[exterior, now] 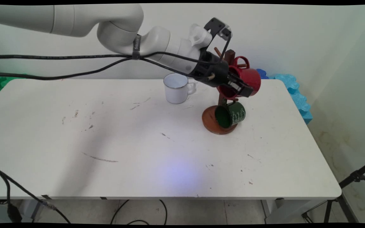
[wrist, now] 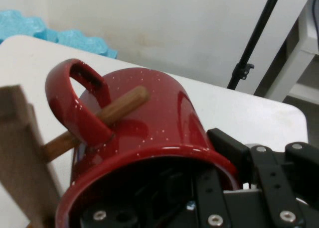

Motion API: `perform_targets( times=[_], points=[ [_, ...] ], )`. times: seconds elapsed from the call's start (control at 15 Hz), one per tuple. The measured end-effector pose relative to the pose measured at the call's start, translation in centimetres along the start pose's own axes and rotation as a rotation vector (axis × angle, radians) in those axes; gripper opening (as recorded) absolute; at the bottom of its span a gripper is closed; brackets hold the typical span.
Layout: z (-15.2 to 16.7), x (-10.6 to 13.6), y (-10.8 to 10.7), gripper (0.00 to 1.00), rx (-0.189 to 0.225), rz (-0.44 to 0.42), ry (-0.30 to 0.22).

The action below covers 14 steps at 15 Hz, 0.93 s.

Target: Place the picked object on the table

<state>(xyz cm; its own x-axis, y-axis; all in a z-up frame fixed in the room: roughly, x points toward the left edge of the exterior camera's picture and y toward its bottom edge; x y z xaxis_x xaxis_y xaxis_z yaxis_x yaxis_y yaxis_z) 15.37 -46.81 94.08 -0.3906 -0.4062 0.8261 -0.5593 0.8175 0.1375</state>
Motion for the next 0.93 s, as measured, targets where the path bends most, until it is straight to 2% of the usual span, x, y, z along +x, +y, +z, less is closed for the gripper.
perform_targets(
  times=[0.33, 0.93],
  points=[
    [-0.9, 0.8, 0.5, 0.0, -0.014, 0.002, 0.033],
    [-2.0, 1.0, 1.4, 0.0, -0.033, 0.001, 0.051]
  ],
)
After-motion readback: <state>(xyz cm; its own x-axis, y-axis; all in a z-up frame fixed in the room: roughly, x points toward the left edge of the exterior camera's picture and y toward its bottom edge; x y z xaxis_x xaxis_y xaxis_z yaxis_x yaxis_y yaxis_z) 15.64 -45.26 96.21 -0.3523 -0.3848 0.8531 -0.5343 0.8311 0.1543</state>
